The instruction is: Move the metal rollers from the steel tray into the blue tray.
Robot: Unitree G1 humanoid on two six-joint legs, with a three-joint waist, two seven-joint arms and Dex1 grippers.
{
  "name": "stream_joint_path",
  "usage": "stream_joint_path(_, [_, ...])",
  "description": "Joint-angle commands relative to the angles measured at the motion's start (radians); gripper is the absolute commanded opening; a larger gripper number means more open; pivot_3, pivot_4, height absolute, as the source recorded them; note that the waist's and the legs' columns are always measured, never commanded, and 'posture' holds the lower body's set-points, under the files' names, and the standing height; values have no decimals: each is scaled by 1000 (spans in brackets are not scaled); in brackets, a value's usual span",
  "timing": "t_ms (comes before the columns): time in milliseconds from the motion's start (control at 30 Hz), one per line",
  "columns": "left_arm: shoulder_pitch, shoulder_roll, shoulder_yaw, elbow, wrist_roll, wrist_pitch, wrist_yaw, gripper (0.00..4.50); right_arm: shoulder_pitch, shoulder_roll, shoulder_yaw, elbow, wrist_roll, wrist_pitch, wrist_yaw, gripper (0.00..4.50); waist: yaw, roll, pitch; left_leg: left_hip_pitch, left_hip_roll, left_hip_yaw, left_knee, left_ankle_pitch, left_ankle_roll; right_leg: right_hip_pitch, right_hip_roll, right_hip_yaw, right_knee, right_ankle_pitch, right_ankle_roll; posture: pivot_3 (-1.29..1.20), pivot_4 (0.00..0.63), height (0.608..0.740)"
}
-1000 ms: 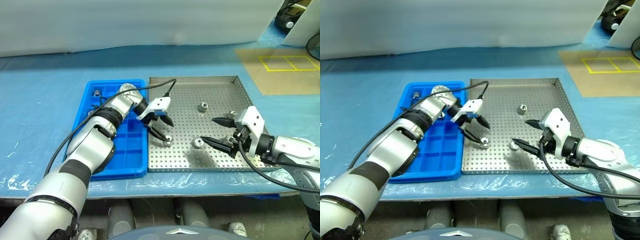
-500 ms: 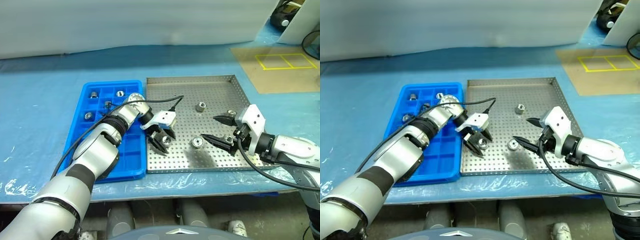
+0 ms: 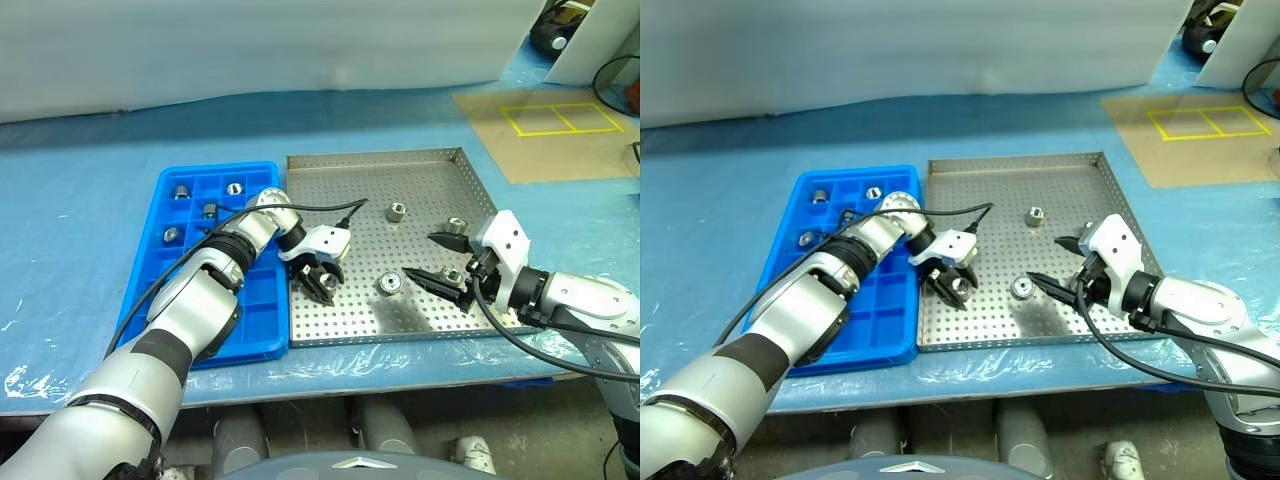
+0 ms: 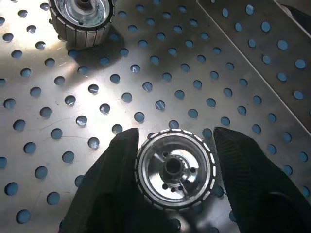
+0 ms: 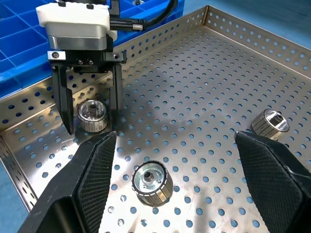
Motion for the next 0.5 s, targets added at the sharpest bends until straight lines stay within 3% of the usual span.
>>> stream_joint_path(33, [1, 11, 20, 9, -1, 13, -21, 1762, -19, -8, -2, -13, 1, -21, -4, 4055, 0, 0, 0, 0, 0, 0, 0, 0, 0, 0, 0, 0, 0, 0, 0, -530, 150, 740])
stream_joint_path(167, [-7, 1, 74, -4, -11, 13, -17, 1712, -30, -6, 7, -3, -1, -26, -1, 4055, 1, 0, 0, 0, 0, 0, -1, 0, 0, 0, 0, 0, 0, 0, 0, -520, 150, 740])
stream_joint_path(500, [-150, 33, 345, -105, -221, 301, -13, 1712, -126, 1, 103, 76, -17, -69, 38, 4055, 10, 0, 0, -2, -1, 0, 0, -1, 2, -1, -1, 0, -1, 0, 0, -426, 150, 740])
